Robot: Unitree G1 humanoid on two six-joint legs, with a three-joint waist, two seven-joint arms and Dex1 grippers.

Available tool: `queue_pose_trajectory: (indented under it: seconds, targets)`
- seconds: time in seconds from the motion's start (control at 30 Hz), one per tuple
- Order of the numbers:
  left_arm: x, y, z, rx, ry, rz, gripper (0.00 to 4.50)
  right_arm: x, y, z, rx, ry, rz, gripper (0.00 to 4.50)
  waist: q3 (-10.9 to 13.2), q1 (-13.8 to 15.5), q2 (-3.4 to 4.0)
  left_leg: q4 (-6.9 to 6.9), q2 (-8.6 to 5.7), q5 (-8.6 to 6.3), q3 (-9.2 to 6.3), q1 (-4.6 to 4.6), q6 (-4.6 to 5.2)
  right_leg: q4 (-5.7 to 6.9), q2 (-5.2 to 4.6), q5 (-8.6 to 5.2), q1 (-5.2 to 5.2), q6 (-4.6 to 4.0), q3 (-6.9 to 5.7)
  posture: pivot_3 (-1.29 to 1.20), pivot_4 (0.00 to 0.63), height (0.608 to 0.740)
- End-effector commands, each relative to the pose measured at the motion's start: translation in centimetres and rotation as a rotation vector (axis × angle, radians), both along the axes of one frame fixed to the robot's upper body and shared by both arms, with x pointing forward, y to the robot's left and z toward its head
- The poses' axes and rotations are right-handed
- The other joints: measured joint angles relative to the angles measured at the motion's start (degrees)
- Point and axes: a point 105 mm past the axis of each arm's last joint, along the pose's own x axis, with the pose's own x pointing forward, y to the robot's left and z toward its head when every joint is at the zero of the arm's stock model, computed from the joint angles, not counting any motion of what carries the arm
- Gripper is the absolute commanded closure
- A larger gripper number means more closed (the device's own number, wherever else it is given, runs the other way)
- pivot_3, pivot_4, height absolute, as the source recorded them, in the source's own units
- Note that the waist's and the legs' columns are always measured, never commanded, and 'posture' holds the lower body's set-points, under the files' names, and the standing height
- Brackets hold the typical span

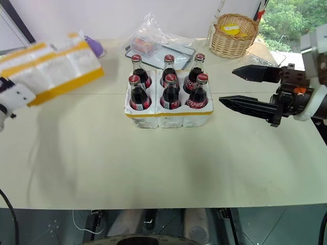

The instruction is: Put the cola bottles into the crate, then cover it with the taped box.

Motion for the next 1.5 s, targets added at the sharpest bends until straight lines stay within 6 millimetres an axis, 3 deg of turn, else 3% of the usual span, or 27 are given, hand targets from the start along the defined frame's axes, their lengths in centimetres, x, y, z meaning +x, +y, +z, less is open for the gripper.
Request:
queue_pose_trajectory:
  seconds: [0.03, 0.07, 0.13, 0.23, 0.43, 0.67, 1.1, 1.2, 1.37, 1.4, 1.5]
  targets:
    - [-0.7, -3.6, 7.3, 0.014, -0.183, -0.126, 3.89, -0.1, -0.3, 0.6, -0.019, -0.048, -0.005, 0.00, 0.0, -0.1, 0.01, 0.03, 0.00, 0.00, 0.00, -0.06, 0.00, 0.00, 0.00, 0.00, -0.05, 0.00, 0.00, 0.00, 0.150, 0.740]
    - [-0.7, -4.8, 8.1, 0.013, -0.196, -0.171, 3.89, 0.0, -0.3, 0.5, -0.020, -0.047, -0.006, 0.00, 0.0, -0.2, 0.02, 0.06, -0.01, 0.00, 0.01, -0.13, 0.01, 0.01, 0.00, 0.00, -0.11, 0.00, 0.01, 0.00, 0.150, 0.740]
    - [-0.5, -9.3, 9.8, 0.007, -0.201, -0.317, 3.89, 0.1, -0.2, -0.1, -0.028, -0.041, -0.001, 0.00, 0.0, -0.2, 0.02, 0.08, -0.03, 0.00, 0.03, -0.13, 0.03, 0.02, 0.00, 0.00, -0.11, 0.00, 0.01, 0.00, 0.150, 0.740]
    - [-0.8, -15.3, 9.7, 0.043, -0.116, -0.504, 3.89, 0.4, 0.0, -0.8, -0.033, -0.035, 0.003, 0.00, 0.0, -0.2, 0.03, 0.25, 0.00, 0.01, 0.01, -0.18, 0.03, 0.10, 0.06, 0.00, -0.08, 0.00, -0.02, 0.00, 0.150, 0.740]
    - [-2.4, -21.2, 9.0, 0.141, 0.007, -0.660, 3.89, 0.9, 0.2, -1.7, -0.016, -0.016, 0.005, 0.00, 0.0, -0.4, 0.05, 0.44, 0.00, -0.01, 0.02, -0.26, 0.09, 0.15, 0.11, 0.01, -0.08, 0.02, -0.03, 0.00, 0.150, 0.740]
    - [-2.7, -24.2, 8.4, 0.268, 0.049, -0.710, 3.89, 1.1, 0.3, -2.1, 0.018, -0.013, -0.004, 0.00, 0.0, -0.1, 0.05, 0.55, -0.04, -0.01, 0.00, -0.27, 0.13, 0.18, 0.19, 0.01, -0.02, 0.02, -0.10, 0.00, 0.150, 0.740]
    - [-2.8, -25.1, 5.7, 0.485, 0.150, -0.709, 3.89, 1.4, 0.4, -2.3, 0.036, -0.029, -0.029, 0.00, 0.0, -0.2, 0.04, 0.61, -0.03, -0.02, -0.01, -0.26, 0.16, 0.18, 0.27, 0.03, 0.03, 0.04, -0.10, 0.00, 0.150, 0.740]
    - [-2.7, -25.1, 6.1, 0.493, 0.134, -0.692, 2.80, 1.5, 0.3, -2.3, 0.038, -0.031, -0.032, 0.00, 0.0, -0.1, 0.05, 0.61, -0.02, -0.02, -0.01, -0.25, 0.15, 0.18, 0.27, 0.02, 0.04, 0.04, -0.10, 0.00, 0.150, 0.740]
    - [-2.4, -25.4, 6.3, 0.522, 0.124, -0.680, 0.28, 1.8, 0.5, -2.2, 0.055, -0.040, -0.032, 0.00, 0.0, -0.2, 0.04, 0.64, -0.03, -0.02, -0.01, -0.24, 0.16, 0.18, 0.29, 0.03, 0.05, 0.05, -0.10, 0.00, 0.150, 0.740]
    - [-2.5, -25.5, 6.2, 0.524, 0.125, -0.683, 0.05, 1.8, 0.5, -2.2, 0.057, -0.040, -0.032, 0.00, 0.0, -0.2, 0.05, 0.64, -0.02, -0.02, -0.01, -0.24, 0.16, 0.18, 0.30, 0.03, 0.05, 0.06, -0.10, 0.00, 0.150, 0.740]
    - [-2.6, -25.5, 6.3, 0.526, 0.130, -0.686, 0.05, 1.8, 0.6, -2.3, 0.061, -0.041, -0.032, 0.00, 0.0, -0.2, 0.05, 0.64, -0.02, -0.02, -0.01, -0.24, 0.17, 0.19, 0.30, 0.03, 0.05, 0.06, -0.10, 0.00, 0.150, 0.740]
